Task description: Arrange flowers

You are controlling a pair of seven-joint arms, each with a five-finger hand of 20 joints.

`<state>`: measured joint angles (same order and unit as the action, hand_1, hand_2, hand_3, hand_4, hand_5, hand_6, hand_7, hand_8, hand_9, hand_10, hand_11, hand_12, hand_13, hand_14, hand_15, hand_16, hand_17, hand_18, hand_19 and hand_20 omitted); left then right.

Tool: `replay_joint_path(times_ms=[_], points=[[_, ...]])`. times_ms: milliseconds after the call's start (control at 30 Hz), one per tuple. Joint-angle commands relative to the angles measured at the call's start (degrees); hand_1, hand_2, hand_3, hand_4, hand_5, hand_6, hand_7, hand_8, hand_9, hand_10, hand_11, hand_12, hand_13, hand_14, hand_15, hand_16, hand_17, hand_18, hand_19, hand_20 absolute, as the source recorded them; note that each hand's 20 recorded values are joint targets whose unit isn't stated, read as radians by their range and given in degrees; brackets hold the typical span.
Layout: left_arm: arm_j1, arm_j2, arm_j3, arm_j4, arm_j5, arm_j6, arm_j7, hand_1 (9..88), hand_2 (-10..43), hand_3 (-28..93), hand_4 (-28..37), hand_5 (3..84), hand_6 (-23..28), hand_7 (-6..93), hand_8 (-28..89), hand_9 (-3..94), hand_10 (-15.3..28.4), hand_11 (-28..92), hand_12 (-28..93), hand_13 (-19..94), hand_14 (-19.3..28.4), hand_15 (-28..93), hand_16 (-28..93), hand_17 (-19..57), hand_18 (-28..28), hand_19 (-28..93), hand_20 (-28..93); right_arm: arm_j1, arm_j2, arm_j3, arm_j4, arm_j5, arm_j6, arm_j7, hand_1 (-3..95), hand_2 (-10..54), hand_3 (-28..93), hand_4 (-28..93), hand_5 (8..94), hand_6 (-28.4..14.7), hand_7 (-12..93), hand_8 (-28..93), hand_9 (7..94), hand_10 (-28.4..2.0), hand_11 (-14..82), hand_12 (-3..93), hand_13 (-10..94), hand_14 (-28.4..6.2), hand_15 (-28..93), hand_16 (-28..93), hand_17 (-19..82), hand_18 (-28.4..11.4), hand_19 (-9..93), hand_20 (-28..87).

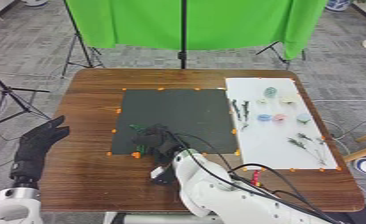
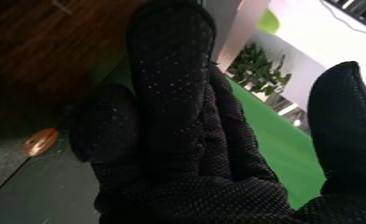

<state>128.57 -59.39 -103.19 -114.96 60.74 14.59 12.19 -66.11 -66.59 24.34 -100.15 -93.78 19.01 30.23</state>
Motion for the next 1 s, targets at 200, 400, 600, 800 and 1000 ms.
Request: replay_joint_path(times_ms=[200,400,600,800,1000], points=[[0.6,-0.93,0.04,0.08,0.28,-0.72,-0.56,25.5,9.8,66,-28.3,46.8,6.7,9.0,-6,47.7,15.5,20,9,38,18.1,17,-2,7.8,13.5,18,16,-1.2,0.4,3.9,-2.5,1.6,0.5,-2.2,23.2,6.5,58,-12,45.9,-8.8,6,-5,71.9,-20.4,10.1,13.3,94,-7.2,40,25,70,-9.3,80,28],[0.6,-1.0,-0.01,0.06,0.23,-0.8,-0.49,25.6,9.7,66,-28.3,46.8,6.8,9.0,-6,47.6,15.5,20,9,38,18.1,17,-2,7.8,13.5,18,16,-1.1,5.4,11.6,-11.0,2.3,3.7,-6.4,23.0,5.4,59,-12,47.4,-8.2,6,-5,73.4,-19.9,11.6,14.3,94,-7.0,40,25,70,-9.4,81,27],[0.7,-0.85,-0.46,-0.14,0.4,-0.95,-0.57,25.5,9.7,66,-28.3,46.8,6.8,9.0,-6,47.7,15.5,20,9,38,18.0,17,-2,7.8,13.6,18,16,-8.4,14.4,24.8,-19.6,-3.6,3.6,-7.6,24.7,0.3,61,-12,55.5,-7.1,9,-5,76.8,-17.7,14.7,17.0,94,-6.7,41,28,69,-10.0,84,28],[1.4,-0.92,-1.15,-0.52,0.36,-0.87,-0.76,25.7,9.6,66,-28.3,46.8,6.7,9.1,-6,47.8,15.5,20,9,38,18.1,17,-2,7.8,13.6,18,16,-23.8,22.8,42.5,-24.5,-19.9,4.8,-2.8,28.7,-7.4,61,-15,67.3,-4.7,14,-7,84.1,-14.3,22.4,21.4,94,-5.1,45,31,66,-11.2,91,30],[1.6,-0.92,-1.69,-0.77,0.81,-1.28,-1.12,25.8,9.7,66,-28.3,46.8,6.7,9.1,-6,47.9,15.5,20,9,38,18.1,17,-2,7.9,13.5,18,16,-42.2,25.8,62.8,-25.7,-31.7,-3.1,5.0,35.0,-9.5,61,-23,74.6,-3.3,17,-8,88.6,-11.9,30.8,25.6,94,-2.9,53,32,67,-11.7,93,39]])
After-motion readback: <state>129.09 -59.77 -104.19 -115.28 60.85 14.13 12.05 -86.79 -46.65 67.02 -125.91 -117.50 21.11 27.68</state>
